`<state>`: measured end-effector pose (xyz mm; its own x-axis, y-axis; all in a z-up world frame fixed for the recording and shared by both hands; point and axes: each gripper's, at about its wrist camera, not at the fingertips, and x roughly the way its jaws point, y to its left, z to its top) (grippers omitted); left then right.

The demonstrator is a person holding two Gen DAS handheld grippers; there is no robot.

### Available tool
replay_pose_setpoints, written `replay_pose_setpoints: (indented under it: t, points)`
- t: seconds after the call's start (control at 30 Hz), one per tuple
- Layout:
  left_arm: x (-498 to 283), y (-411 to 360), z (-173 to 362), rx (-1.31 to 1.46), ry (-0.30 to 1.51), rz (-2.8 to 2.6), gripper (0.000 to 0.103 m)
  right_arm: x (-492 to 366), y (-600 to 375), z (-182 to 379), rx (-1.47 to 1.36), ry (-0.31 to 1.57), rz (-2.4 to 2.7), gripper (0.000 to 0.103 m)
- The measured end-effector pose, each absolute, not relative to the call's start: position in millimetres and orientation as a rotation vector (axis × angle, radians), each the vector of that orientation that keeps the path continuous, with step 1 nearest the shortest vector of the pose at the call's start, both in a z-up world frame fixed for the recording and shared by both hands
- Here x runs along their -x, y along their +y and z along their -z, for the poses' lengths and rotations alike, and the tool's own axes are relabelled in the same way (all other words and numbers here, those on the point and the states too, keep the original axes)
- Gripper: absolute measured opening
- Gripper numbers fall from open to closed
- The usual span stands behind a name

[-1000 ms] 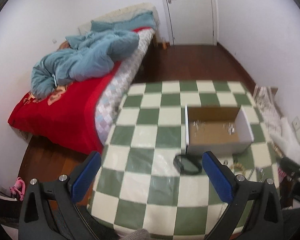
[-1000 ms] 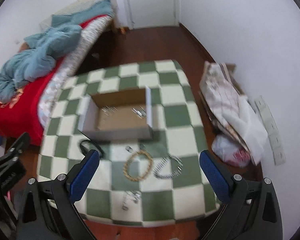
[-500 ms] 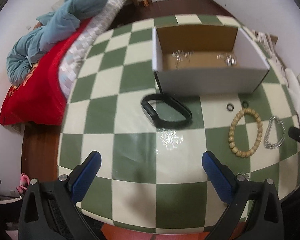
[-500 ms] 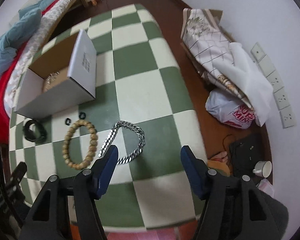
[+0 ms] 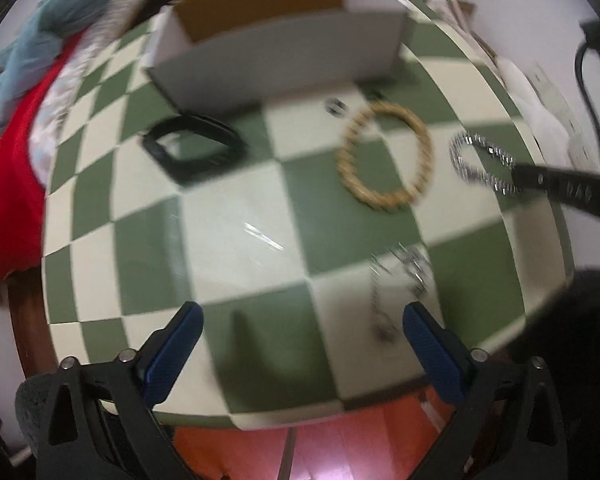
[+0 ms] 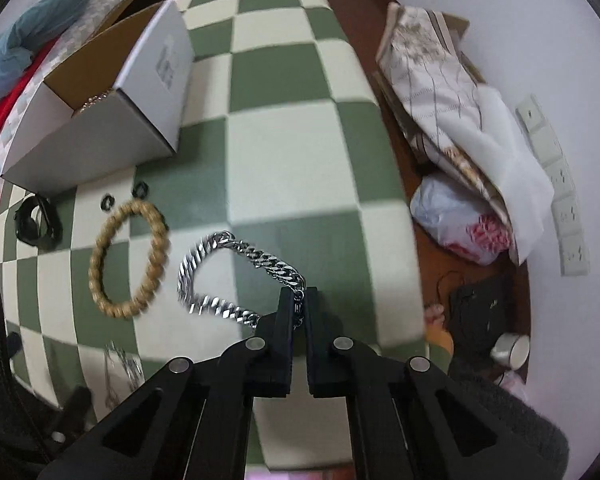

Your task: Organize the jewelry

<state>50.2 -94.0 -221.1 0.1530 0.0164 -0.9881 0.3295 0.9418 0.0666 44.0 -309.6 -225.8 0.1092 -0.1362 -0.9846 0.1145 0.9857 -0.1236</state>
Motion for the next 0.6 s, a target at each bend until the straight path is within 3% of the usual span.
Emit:
replay_pose_setpoints:
  t: [0.13,0.27,0.37,0.5,0.6]
  points:
    - [-41,-109,231,-0.325,1.435,0.259,0.085,-27,-326,220,-0.045,1.470,0.200,0.005]
    - [-37,-120,233,-0.337,1.425,0.280,0.066,-17,-332,219,-0.066,1.481,0.205,0.005]
    - [-35,-127,229,-0.305,1.423,0.324,0.035,-15,-334,219,-0.066,1.487,0.201,0.005]
    - [-32,-136,228,-0.303,1.421,0.344,0.008,-15,-335,220,-0.055,1.493,0.201,0.005]
    - [-30,-141,227,-0.307,1.418,0.352,0.002,-15,-333,219,-0.047,1.498,0.201,0.005]
